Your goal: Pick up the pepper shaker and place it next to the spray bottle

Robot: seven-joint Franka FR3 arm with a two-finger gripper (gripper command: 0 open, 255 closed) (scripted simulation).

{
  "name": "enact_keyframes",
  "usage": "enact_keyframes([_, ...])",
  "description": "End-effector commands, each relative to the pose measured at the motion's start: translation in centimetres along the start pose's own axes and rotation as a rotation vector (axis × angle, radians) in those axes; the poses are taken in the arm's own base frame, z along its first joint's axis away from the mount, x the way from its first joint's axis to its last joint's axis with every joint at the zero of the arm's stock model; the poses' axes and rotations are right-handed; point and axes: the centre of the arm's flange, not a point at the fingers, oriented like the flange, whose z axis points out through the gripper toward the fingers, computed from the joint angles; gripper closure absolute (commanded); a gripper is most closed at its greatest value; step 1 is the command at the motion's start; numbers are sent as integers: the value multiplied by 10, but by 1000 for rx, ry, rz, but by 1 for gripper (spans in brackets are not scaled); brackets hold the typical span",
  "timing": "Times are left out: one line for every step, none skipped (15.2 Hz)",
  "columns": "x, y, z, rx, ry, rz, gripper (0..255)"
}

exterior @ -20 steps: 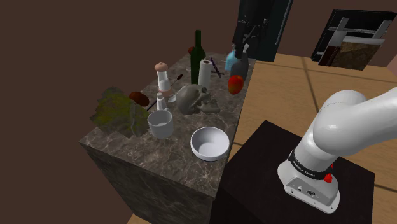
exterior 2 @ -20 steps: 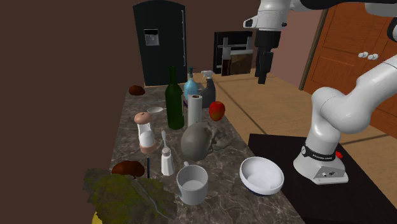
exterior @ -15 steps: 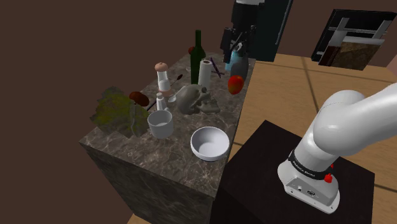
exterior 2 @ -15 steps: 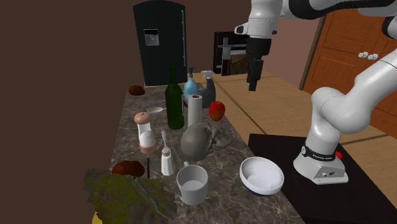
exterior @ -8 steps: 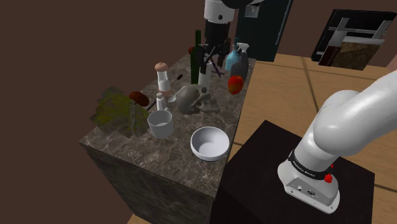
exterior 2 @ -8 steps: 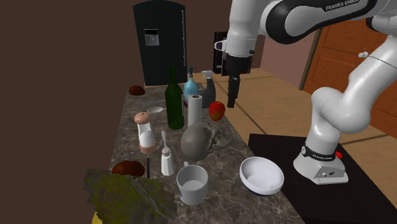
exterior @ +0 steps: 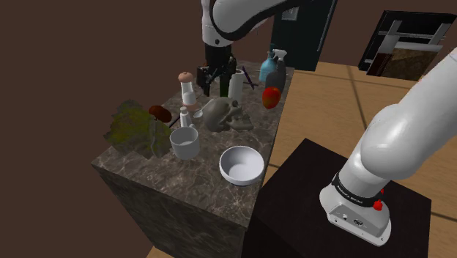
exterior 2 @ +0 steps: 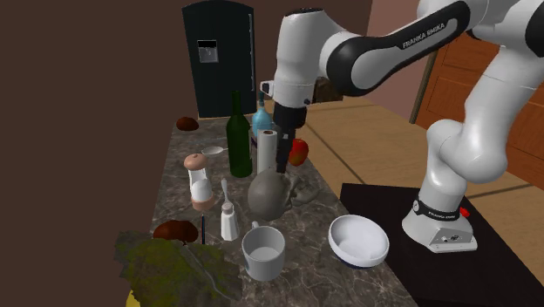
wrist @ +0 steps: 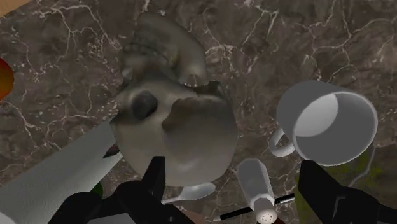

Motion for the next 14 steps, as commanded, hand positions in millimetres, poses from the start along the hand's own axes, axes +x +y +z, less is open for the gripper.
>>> enact_keyframes([19,-12,17,-9,9,-1,0])
enact_keyframes([28,-19,25,-15,13,-2,0])
enact_keyframes([37,-25,32,-20,17,-3,0])
enact_keyframes([46,-31,39,-25,21,-3,0])
enact_keyframes([55,-38,47,-30,25,-4,0])
enact_keyframes([64,-44,54,-36,29,-5,0])
enact_keyframes([73,-50,61,-41,32,-5,0])
enact_keyframes([82,-56,69,-46,36,-6,0])
enact_keyframes([91,-62,76,-52,40,-7,0])
enact_keyframes([100,-69,83,-57,44,-7,0])
enact_keyframes([109,-75,91,-62,48,-8,0])
enact_keyframes([118,-81,98,-67,52,-9,0])
enact_keyframes([124,-84,102,-71,54,-9,0])
enact_keyframes([124,-84,108,-71,54,-9,0])
